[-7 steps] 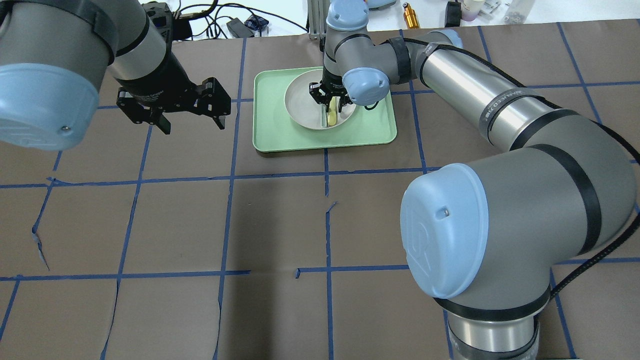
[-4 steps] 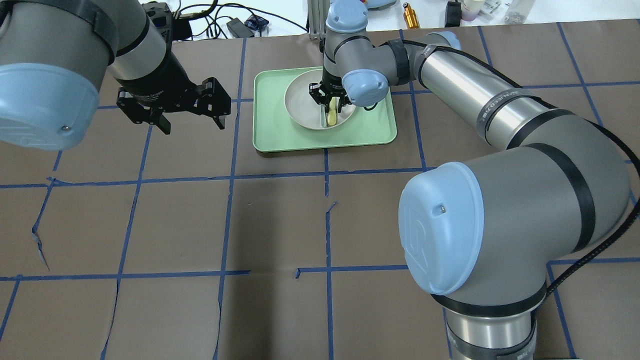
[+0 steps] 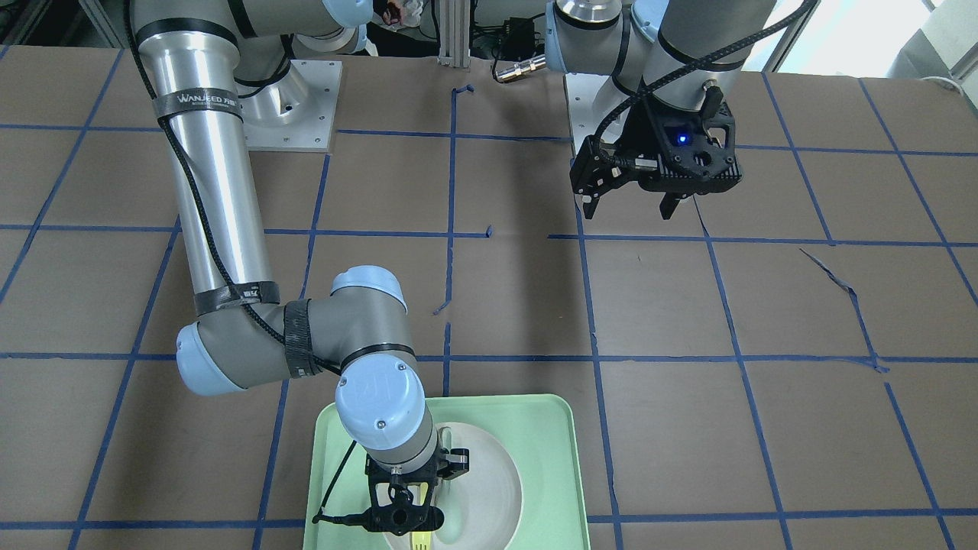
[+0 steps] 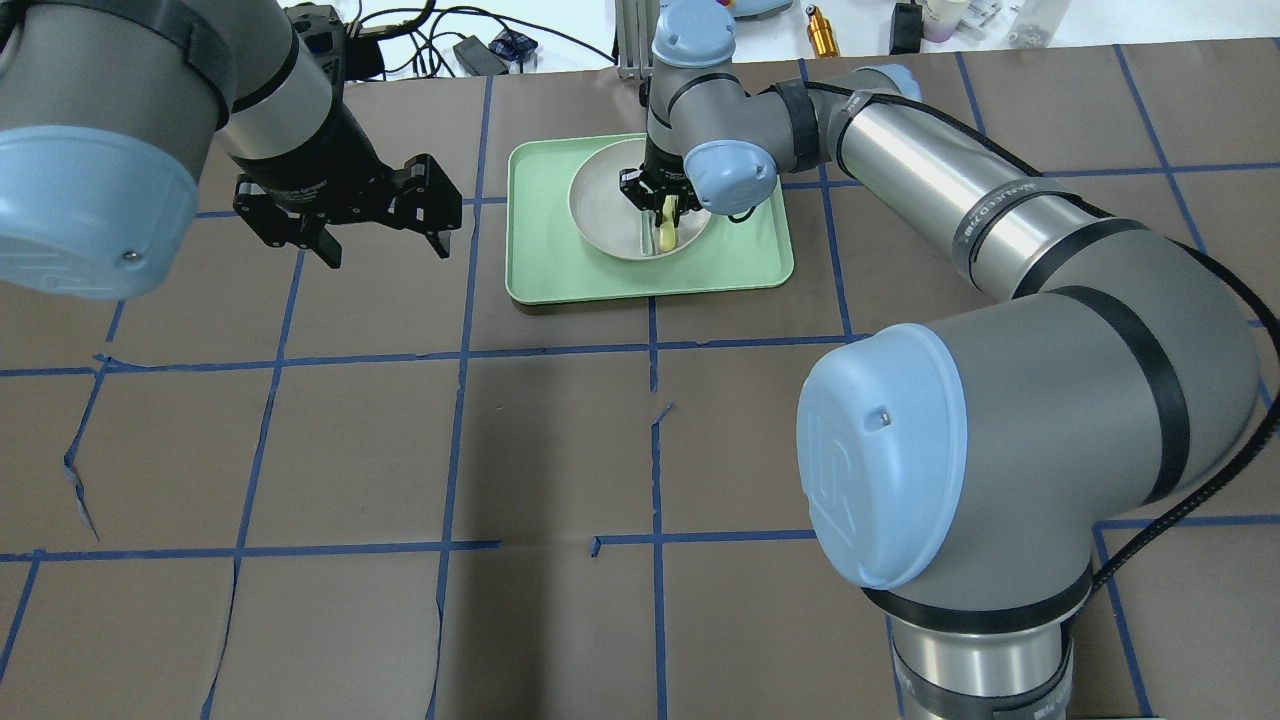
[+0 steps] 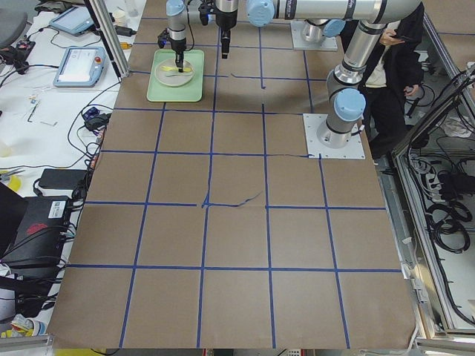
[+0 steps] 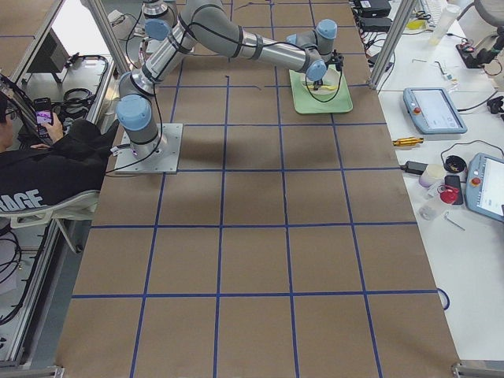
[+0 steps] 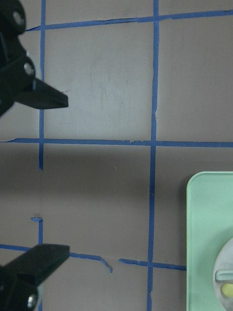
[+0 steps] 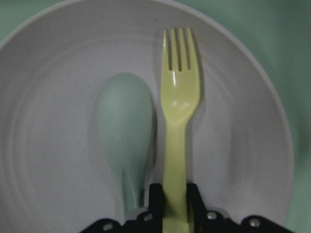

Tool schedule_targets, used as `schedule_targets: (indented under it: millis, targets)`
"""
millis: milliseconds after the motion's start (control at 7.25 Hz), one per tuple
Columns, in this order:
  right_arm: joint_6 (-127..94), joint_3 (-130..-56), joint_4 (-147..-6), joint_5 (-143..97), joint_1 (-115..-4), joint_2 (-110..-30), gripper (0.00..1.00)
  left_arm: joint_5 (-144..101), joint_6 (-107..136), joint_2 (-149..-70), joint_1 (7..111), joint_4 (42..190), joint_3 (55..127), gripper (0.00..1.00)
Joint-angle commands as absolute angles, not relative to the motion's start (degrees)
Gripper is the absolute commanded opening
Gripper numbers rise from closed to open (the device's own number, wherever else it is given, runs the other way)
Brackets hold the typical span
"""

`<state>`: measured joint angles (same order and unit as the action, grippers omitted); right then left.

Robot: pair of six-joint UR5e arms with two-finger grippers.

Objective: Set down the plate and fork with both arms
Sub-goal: 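Close the right gripper on the yellow fork and lift it, then move the fork beside the plate and lower it onto the tray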

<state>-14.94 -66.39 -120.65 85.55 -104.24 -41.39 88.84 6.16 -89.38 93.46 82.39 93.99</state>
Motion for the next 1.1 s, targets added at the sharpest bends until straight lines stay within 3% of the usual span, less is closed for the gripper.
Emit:
schedule_targets:
  millis: [0, 552, 966]
  targets:
    - [-14.9, -66.1, -120.5, 85.5, -104.2, -42.8, 0.19, 88.8, 6.2, -89.4, 93.4, 82.4, 94.0, 1.0]
    - [-11.9, -67.5, -119.9, 85.6, -102.0, -47.5, 0.21, 88.8, 6.2, -89.3, 93.4, 82.3, 94.0, 1.0]
    - [-2.5, -72.8, -120.1, 84.6, -95.9, -49.0, 0.21, 88.8, 6.3, -89.4, 93.5, 82.3, 94.0, 1.0]
